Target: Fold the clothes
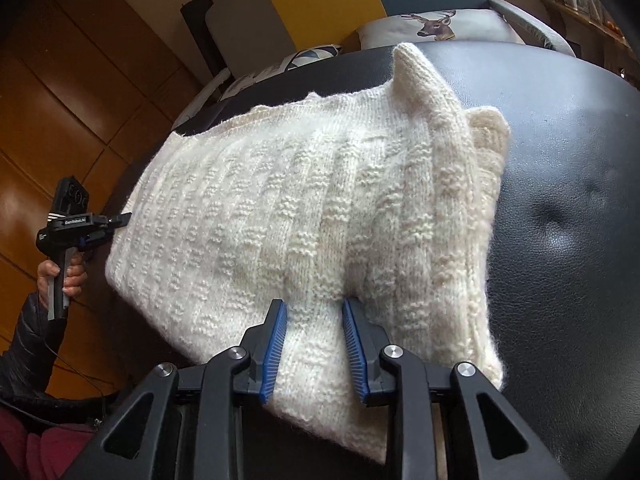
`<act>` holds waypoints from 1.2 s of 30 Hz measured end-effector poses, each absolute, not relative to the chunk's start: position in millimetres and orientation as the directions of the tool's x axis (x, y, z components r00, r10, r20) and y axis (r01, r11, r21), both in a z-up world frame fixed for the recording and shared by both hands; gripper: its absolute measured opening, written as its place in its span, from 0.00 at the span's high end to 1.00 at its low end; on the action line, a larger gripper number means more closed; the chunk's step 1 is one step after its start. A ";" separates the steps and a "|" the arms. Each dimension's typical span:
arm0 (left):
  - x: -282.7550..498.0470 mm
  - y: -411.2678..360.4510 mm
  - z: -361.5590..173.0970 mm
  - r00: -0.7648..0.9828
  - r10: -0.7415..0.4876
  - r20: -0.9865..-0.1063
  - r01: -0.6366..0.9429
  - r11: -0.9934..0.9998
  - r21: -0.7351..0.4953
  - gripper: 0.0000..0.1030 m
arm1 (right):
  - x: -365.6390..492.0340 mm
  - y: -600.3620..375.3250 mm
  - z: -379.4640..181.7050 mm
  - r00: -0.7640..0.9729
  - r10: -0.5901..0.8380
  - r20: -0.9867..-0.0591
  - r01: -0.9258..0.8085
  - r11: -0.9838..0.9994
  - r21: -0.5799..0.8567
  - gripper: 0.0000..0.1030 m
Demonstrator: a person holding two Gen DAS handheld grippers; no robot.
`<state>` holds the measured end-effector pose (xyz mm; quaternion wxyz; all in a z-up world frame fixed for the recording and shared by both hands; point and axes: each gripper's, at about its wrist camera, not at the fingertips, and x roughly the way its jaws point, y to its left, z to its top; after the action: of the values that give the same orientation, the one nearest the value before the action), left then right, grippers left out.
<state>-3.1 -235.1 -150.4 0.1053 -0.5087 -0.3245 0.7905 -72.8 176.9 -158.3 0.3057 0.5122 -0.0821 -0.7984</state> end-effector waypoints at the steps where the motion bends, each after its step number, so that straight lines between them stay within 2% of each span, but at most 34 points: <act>1: -2.7 -238.2 -155.3 -0.456 0.503 -0.734 0.181 -0.756 -0.630 0.90 | -73.0 177.5 -158.0 -0.294 -0.572 -0.766 0.401 -0.801 0.445 0.72; 3: -4.9 -247.2 -160.1 -0.476 0.552 -0.684 0.202 -0.689 -0.696 0.90 | -73.3 178.2 -157.1 -0.305 -0.571 -0.763 0.395 -0.804 0.444 0.72; 5: -4.3 -254.8 -163.6 -0.497 0.596 -0.631 0.217 -0.618 -0.755 0.82 | -70.9 178.0 -157.6 -0.319 -0.573 -0.755 0.402 -0.803 0.439 0.72; 7: 7.6 -255.7 -162.0 -0.511 0.632 -0.582 0.206 -0.568 -0.797 0.57 | -70.3 180.7 -160.0 -0.330 -0.589 -0.738 0.393 -0.796 0.460 0.72; 11: 36.6 -241.9 -161.8 -0.475 0.677 -0.562 0.144 -0.571 -0.808 0.54 | -74.0 186.3 -161.1 -0.325 -0.618 -0.716 0.368 -0.780 0.506 0.72; 14: 57.0 -232.6 -171.1 -0.431 0.698 -0.572 0.123 -0.582 -0.804 0.54 | -76.4 178.8 -151.6 -0.336 -0.588 -0.735 0.383 -0.799 0.464 0.72; 15: 60.9 -229.0 -174.3 -0.419 0.699 -0.580 0.116 -0.592 -0.797 0.57 | -77.1 173.5 -144.4 -0.357 -0.569 -0.740 0.396 -0.810 0.432 0.72; 17: 66.0 -222.3 -180.5 -0.401 0.689 -0.604 0.105 -0.620 -0.777 0.76 | -78.4 162.7 -130.1 -0.400 -0.531 -0.747 0.420 -0.830 0.366 0.71; 18: 70.0 -220.2 -181.7 -0.393 0.681 -0.618 0.096 -0.638 -0.764 0.88 | -79.1 157.4 -123.0 -0.421 -0.512 -0.748 0.431 -0.839 0.332 0.71; 19: 74.0 -219.3 -181.6 -0.389 0.677 -0.625 0.084 -0.650 -0.756 0.92 | -82.0 149.3 -118.8 -0.422 -0.518 -0.744 0.446 -0.833 0.327 0.71; 23: 80.1 -217.4 -177.5 -0.371 0.627 -0.685 0.056 -0.721 -0.690 0.94 | -92.8 115.1 -140.1 -0.374 -0.375 -0.848 0.490 -0.857 0.163 0.70; 24: 82.3 -217.2 -176.5 -0.367 0.615 -0.698 0.049 -0.736 -0.675 0.94 | -90.2 115.3 -140.6 -0.383 -0.368 -0.847 0.493 -0.857 0.150 0.70; 31: 73.4 -216.6 -150.7 -0.373 0.506 -0.777 0.044 -0.827 -0.560 0.93 | -78.3 130.3 -148.4 -0.326 -0.385 -0.863 0.435 -0.872 0.225 0.70; 34: 63.9 -217.1 -118.2 -0.471 0.451 -0.758 0.036 -0.849 -0.528 0.92 | -79.1 131.5 -148.1 -0.328 -0.405 -0.853 0.403 -0.877 0.261 0.70; 35: 57.8 -212.4 -105.2 -0.502 0.422 -0.755 0.017 -0.868 -0.496 0.91 | -77.8 131.0 -147.3 -0.328 -0.410 -0.851 0.402 -0.876 0.267 0.69; 36: 50.4 -204.7 -92.7 -0.528 0.390 -0.754 -0.009 -0.891 -0.455 0.85 | -78.5 131.0 -147.0 -0.326 -0.416 -0.849 0.406 -0.873 0.272 0.69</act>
<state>50.4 -204.7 -92.7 0.1174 -0.4716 -0.2023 0.8502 -78.5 131.0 -147.0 0.2522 0.5230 -0.0047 -0.8141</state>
